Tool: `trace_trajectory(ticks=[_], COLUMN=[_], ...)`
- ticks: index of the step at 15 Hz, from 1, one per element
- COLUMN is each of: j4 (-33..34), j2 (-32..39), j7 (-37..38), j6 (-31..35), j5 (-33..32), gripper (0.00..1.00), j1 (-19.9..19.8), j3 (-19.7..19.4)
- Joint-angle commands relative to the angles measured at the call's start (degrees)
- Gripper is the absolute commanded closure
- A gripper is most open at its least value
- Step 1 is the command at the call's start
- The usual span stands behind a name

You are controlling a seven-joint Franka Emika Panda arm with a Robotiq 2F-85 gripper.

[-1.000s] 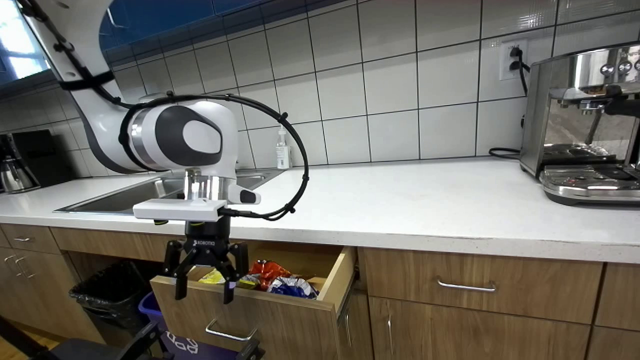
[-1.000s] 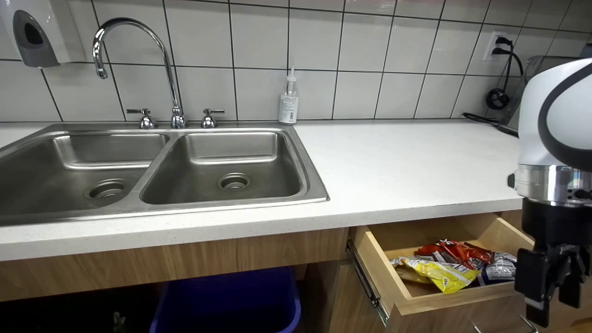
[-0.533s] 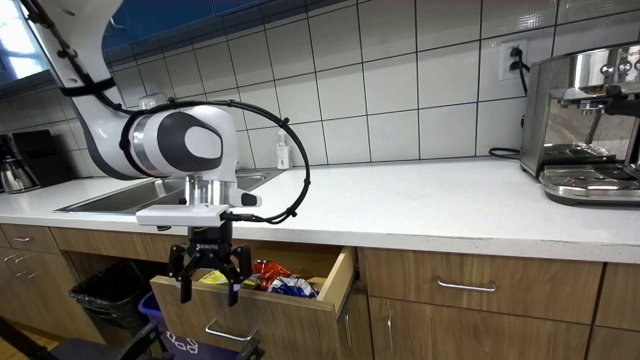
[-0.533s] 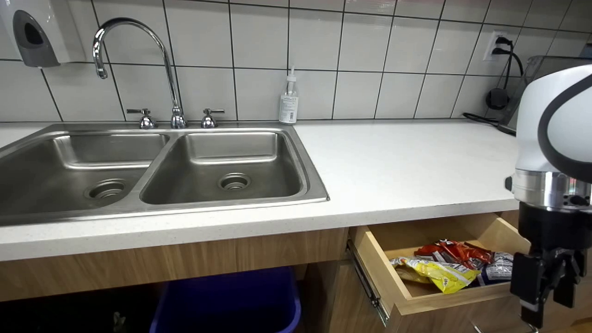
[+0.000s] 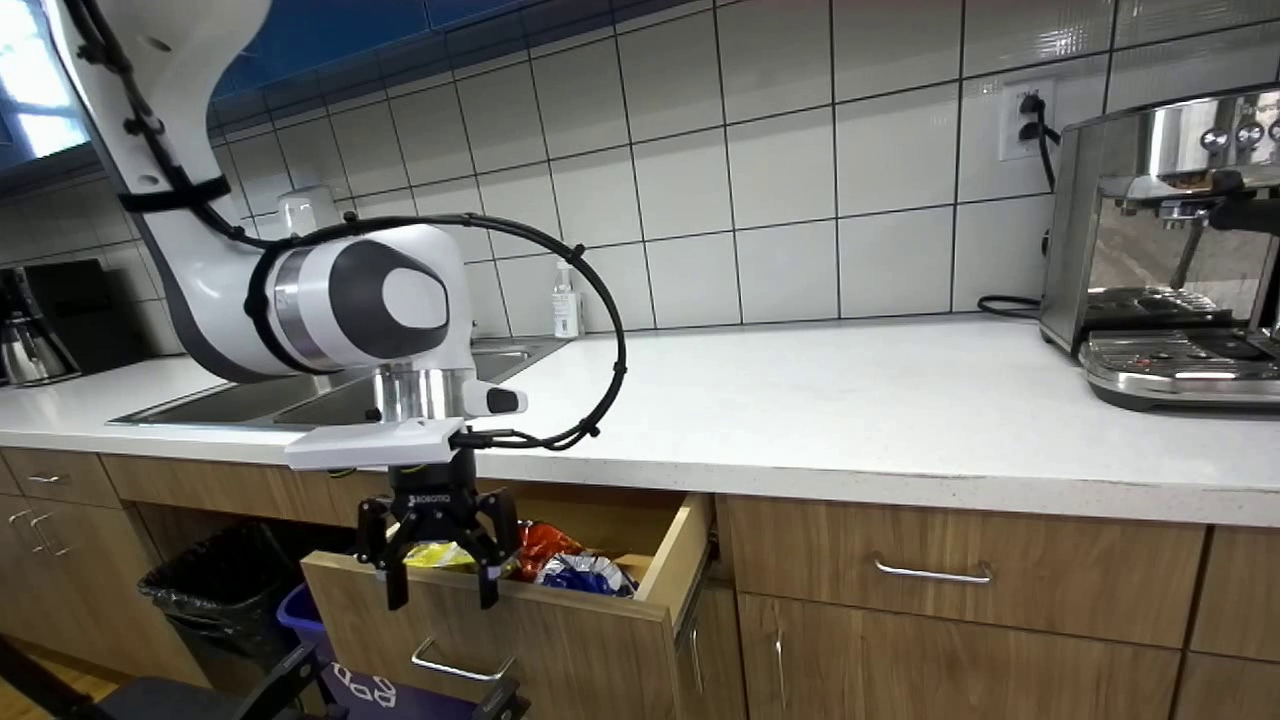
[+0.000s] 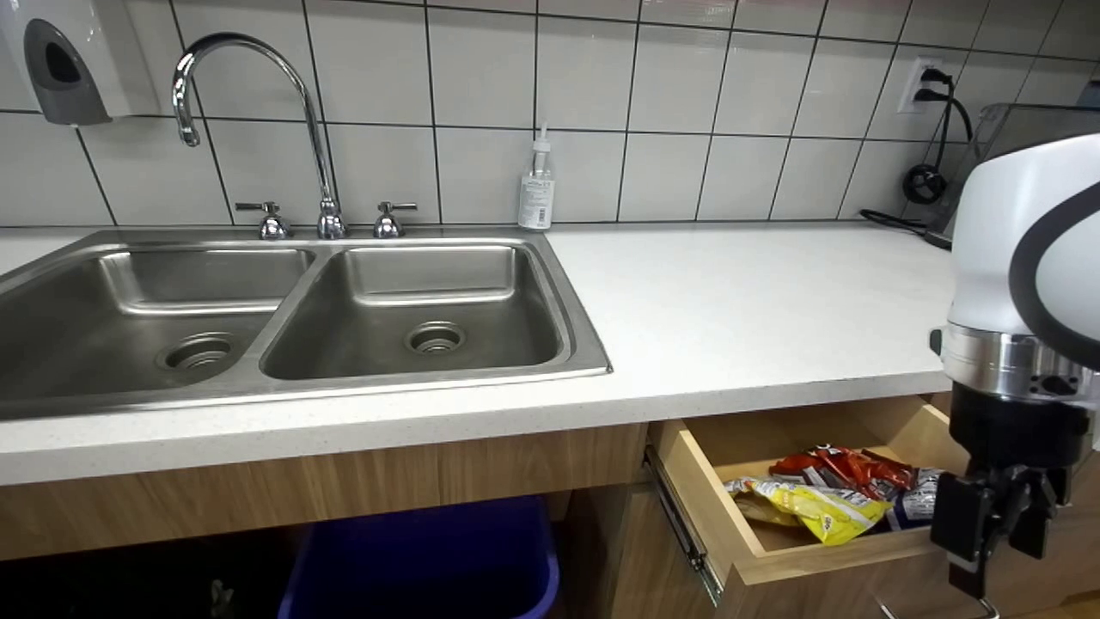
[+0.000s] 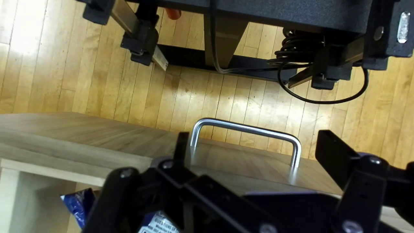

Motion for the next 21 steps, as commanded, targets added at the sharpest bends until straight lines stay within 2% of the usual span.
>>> trace_trajectory(ticks=[1, 13, 21], j4=[0.2, 3.4, 7.1], j2=[0.8, 4.6, 6.8], j7=[4.3, 7.3, 7.6], j6=[2.2, 6.9, 7.1], j5=[-3.5, -2.5, -1.9], gripper=[0.00, 0.00, 0.00], j1=[1.1, 1.2, 1.0], j3=[-1.3, -2.3, -2.6])
